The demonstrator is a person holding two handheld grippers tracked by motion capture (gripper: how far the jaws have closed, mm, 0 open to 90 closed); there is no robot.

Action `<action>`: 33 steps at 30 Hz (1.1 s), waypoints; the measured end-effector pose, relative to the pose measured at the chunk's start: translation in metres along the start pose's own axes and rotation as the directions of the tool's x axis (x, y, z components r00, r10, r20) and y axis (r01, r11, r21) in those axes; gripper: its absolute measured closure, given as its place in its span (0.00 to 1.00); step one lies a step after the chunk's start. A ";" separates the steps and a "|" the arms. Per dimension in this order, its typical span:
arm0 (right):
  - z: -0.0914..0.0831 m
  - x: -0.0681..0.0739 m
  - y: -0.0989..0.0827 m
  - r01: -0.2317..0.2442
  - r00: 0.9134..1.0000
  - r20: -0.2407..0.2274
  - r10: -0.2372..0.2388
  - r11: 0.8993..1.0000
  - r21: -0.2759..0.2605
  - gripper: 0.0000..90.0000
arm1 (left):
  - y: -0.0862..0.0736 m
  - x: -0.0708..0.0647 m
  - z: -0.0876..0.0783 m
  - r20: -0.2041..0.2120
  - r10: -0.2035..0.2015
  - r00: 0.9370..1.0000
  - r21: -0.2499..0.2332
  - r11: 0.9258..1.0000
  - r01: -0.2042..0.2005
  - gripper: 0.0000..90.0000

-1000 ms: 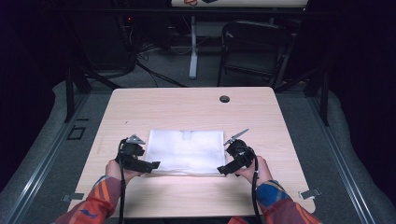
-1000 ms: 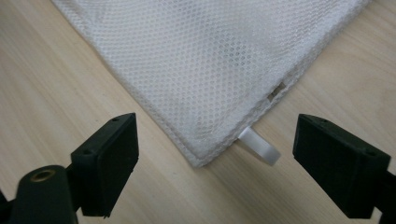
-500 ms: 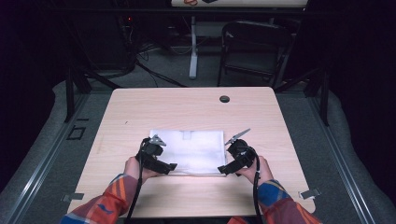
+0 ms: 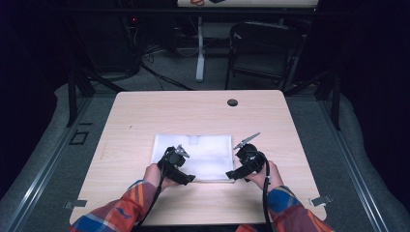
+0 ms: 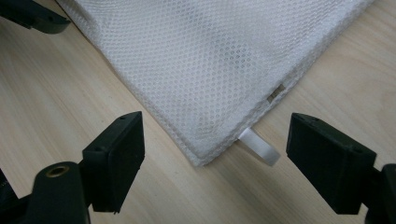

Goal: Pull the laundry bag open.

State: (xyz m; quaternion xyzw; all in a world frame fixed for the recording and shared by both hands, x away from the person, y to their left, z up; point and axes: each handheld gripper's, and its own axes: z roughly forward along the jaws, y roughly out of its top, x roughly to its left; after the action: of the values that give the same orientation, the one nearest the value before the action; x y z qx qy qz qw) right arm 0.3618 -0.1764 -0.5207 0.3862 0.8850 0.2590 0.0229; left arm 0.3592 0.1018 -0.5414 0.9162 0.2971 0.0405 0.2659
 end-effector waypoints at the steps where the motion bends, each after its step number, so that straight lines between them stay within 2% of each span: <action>1: 0.000 0.000 0.000 -0.001 1.000 -0.004 0.001 1.000 -0.001 0.22 | 0.000 -0.001 0.001 -0.004 0.007 1.000 0.003 1.000 -0.007 0.37; 2: 0.001 0.001 0.000 -0.014 1.000 -0.008 0.013 1.000 -0.006 0.22 | 0.000 -0.001 0.002 0.007 0.011 1.000 0.005 1.000 -0.011 0.40; 5: 0.000 -0.001 0.000 0.004 1.000 -0.013 -0.004 1.000 0.008 0.23 | -0.001 -0.003 0.005 0.001 0.035 0.999 0.022 0.999 -0.035 0.48; 10: 0.002 -0.001 0.000 0.007 1.000 -0.018 -0.007 1.000 0.019 0.24 | -0.002 -0.003 0.014 -0.014 0.058 0.998 0.063 0.996 -0.057 0.64; 12: 0.002 0.000 0.000 0.002 1.000 -0.018 -0.002 1.000 0.015 0.24 | -0.002 -0.005 0.015 -0.034 0.070 0.997 0.066 0.996 -0.068 0.69; 16: 0.003 0.001 0.001 0.007 1.000 -0.023 -0.006 1.000 0.019 0.24 | -0.003 -0.003 0.015 -0.026 0.075 0.997 0.055 0.996 -0.073 0.80; 24: 0.003 0.001 0.001 0.009 1.000 -0.020 -0.009 1.000 0.023 0.24 | -0.004 -0.004 0.015 -0.048 0.101 0.994 0.063 0.993 -0.098 0.90; 29: 0.003 0.002 0.001 0.006 1.000 -0.024 -0.006 1.000 0.010 0.26 | -0.005 -0.002 0.013 -0.052 0.108 0.993 0.045 0.993 -0.106 0.96; 31: 0.004 0.004 0.002 -0.007 0.999 -0.036 0.007 1.000 -0.002 0.26 | -0.005 -0.002 0.012 -0.047 0.101 0.994 0.034 0.994 -0.099 0.96; 32: 0.003 0.003 0.002 0.014 1.000 -0.027 -0.014 1.000 0.007 0.27 | -0.005 -0.001 0.011 -0.049 0.100 0.994 0.029 0.995 -0.099 0.97; 33: 0.004 0.006 0.001 -0.002 0.999 -0.032 0.002 1.000 -0.021 0.27 | -0.005 -0.001 0.011 -0.050 0.091 0.995 0.020 0.996 -0.090 0.97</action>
State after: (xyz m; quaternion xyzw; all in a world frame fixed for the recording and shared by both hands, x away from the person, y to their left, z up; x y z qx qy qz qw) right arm 0.3594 -0.1697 -0.5223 0.3827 0.8821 0.2744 0.0127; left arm 0.3582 0.0998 -0.5531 0.9296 0.2623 0.0733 0.2483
